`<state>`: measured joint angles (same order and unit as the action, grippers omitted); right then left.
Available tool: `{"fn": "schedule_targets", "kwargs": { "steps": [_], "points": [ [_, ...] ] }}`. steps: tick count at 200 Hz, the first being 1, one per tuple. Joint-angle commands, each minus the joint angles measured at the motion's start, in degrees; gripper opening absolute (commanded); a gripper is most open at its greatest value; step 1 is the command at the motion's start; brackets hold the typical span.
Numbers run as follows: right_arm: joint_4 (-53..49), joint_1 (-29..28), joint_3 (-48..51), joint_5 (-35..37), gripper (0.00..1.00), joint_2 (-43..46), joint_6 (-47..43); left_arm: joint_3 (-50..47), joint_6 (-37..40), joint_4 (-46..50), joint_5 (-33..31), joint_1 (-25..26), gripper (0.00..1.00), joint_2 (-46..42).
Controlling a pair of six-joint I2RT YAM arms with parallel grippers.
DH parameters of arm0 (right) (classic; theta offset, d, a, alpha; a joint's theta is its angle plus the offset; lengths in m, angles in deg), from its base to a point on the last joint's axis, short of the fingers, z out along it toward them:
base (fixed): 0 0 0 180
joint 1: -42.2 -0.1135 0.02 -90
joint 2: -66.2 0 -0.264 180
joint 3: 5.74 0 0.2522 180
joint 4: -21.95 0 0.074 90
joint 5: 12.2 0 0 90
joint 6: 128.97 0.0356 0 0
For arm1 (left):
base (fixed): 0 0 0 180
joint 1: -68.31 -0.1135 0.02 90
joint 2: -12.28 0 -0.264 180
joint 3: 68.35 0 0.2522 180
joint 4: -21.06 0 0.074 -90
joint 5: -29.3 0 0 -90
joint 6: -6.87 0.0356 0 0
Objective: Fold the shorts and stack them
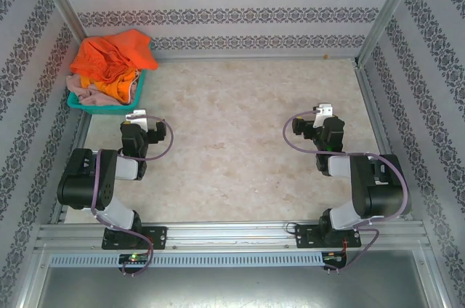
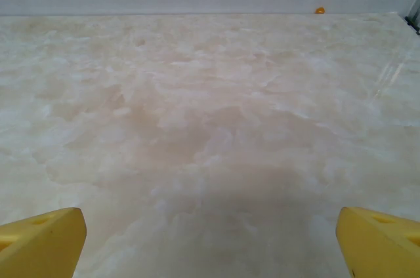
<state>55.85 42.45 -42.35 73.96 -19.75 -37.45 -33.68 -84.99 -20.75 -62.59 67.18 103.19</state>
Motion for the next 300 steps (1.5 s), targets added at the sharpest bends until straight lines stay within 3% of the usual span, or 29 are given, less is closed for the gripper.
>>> {"fn": "schedule_targets", "kwargs": {
  "steps": [1, 176, 200, 225, 259, 280, 300],
  "points": [
    [1.9, 0.3, 0.3, 0.7, 0.98, -0.2, 0.2, 0.9, 0.8, 1.2, 0.7, 0.6, 1.00, -0.1],
    [1.9, 0.3, 0.1, 1.1, 0.98, -0.1, 0.3, 1.5, 1.6, 2.4, 2.5, 0.6, 1.00, -0.1],
    [-6.8, -0.1, -2.2, 2.3, 0.98, 5.7, 0.4, 0.0, 0.2, 2.0, -1.3, 0.6, 1.00, -3.3],
    [-22.3, -0.5, -3.7, 2.2, 0.98, 19.7, 3.3, -1.1, -1.2, 12.1, -4.0, 0.7, 1.00, -17.6],
    [-35.8, -1.1, -3.5, -2.6, 0.98, 35.4, 10.0, 10.9, -9.0, 42.8, -8.1, 0.7, 1.00, -35.8],
    [-42.5, -1.6, -3.9, -6.5, 0.98, 41.5, 13.5, 25.2, -11.8, 59.8, -9.8, -0.2, 1.00, -34.8],
    [-48.5, -2.1, -5.2, -9.0, 0.98, 44.8, 14.7, 39.4, -14.0, 70.9, -3.4, -4.0, 1.00, -27.7]
  ]
}}
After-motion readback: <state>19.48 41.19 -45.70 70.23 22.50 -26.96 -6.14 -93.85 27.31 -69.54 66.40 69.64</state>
